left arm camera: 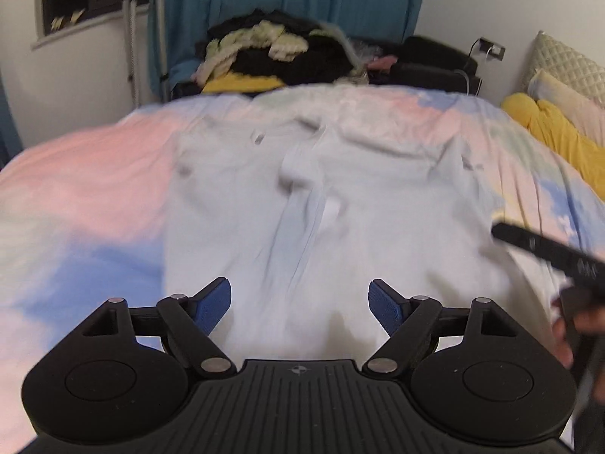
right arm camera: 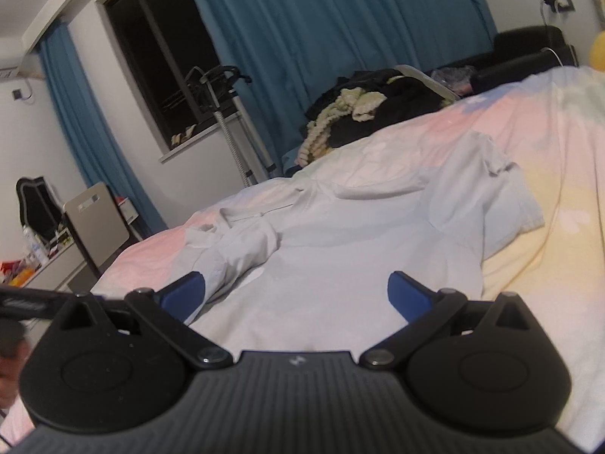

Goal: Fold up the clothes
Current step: 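Grasp the sleeve with the left gripper and fold it across the shirt body, then grasp the shirt side edge with the left gripper and fold it inward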

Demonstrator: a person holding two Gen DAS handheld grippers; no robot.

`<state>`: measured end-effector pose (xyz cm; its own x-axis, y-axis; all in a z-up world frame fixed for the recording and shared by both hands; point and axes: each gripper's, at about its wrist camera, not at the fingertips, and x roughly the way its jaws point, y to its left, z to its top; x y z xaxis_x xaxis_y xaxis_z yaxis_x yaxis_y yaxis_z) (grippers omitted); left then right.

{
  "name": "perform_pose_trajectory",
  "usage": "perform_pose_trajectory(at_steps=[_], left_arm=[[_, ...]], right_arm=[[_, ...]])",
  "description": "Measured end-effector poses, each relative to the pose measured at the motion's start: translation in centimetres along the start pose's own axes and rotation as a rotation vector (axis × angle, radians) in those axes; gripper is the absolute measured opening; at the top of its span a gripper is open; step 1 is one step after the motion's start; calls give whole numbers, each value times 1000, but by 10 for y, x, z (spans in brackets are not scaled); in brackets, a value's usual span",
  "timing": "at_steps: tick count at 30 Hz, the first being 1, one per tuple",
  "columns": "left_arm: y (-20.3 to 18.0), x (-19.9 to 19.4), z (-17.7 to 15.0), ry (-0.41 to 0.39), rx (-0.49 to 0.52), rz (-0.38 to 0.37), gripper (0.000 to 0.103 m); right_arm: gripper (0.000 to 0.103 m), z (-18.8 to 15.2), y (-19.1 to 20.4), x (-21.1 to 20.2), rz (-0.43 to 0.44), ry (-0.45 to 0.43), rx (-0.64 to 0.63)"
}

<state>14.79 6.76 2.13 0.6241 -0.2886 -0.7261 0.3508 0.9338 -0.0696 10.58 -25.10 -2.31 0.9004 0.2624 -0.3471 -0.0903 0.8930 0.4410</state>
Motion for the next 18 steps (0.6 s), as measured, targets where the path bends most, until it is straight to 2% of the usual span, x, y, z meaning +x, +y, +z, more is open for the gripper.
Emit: perform_pose_trajectory(at_steps=[7, 14, 15, 18], left_arm=[[62, -48, -75, 190, -180, 24, 82], [59, -41, -105, 391, -111, 32, 80], [58, -40, -110, 419, -101, 33, 78], [54, -38, -120, 511, -67, 38, 59]], right_arm=[[103, -6, 19, -24, 44, 20, -42], [103, -13, 31, -50, 56, 41, -60], [103, -14, 32, -52, 49, 43, -69], [103, -17, 33, -54, 25, 50, -93]])
